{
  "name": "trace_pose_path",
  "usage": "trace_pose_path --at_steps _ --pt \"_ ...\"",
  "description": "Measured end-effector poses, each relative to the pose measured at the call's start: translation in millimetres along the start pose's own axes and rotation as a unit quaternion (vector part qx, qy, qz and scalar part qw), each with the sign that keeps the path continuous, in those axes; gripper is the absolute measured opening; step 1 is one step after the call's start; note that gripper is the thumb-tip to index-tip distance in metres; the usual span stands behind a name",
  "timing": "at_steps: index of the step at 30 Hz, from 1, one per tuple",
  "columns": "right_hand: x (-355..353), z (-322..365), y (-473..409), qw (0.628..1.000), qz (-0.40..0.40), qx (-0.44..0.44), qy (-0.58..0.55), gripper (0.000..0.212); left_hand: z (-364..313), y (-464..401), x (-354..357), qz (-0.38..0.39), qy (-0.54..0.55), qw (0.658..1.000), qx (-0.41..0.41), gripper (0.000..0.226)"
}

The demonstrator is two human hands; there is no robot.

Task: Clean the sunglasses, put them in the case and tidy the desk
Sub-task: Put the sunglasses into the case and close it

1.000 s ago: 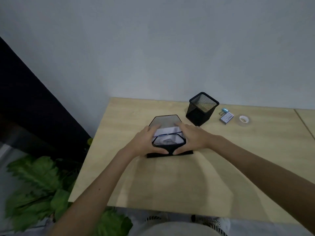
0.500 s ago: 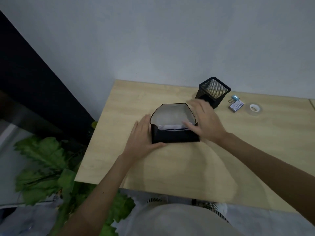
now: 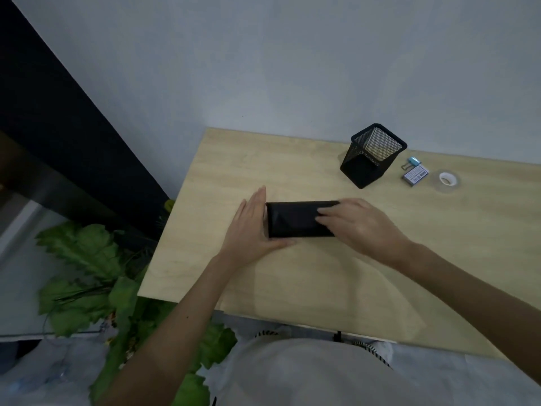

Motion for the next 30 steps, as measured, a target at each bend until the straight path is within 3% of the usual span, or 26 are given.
trace_pose_path --at_steps 2,6,11,14,25,30 --pt "3.2 12.7 25.0 0.999 0.024 -0.022 0.005 0.026 0.0 1.5 -0.6 0.003 0.025 1.0 -0.007 0.119" --pt "8.9 -1.3 44.4 0.993 0.073 0.086 -0.033 0.05 -2.4 -0.2 -4.1 0.017 0.056 0.998 -0.001 0.114" --pt "36.7 -29.8 21.0 0.97 0.187 0.15 -0.029 0.079 -22.2 -22.3 -4.3 0.042 -0.031 0.991 0.121 0.083" --pt "52.3 -41.5 1.4 0.966 0.205 0.155 -0.026 0.075 -26.7 -36.9 -4.5 0.054 -0.036 0.99 0.124 0.067" --pt "94.8 -94.3 -92.8 0.957 0.17 0.23 0.045 0.063 -10.0 -146.2 -23.3 0.028 -0.141 0.982 0.124 0.074" --pt "107.3 -118.1 -103.8 0.948 0.168 0.26 0.068 0.057 -12.8 -167.4 -16.6 0.006 -0.124 0.987 0.103 0.061"
Point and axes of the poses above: each hand's wrist, its own y-axis away from the middle knuckle, its own x-axis out of the palm, z = x × y, the point moved 6 cm from there along -y, towards the middle knuckle, and after that the axes turned 13 degrees about -z, right-handed, at the moved point
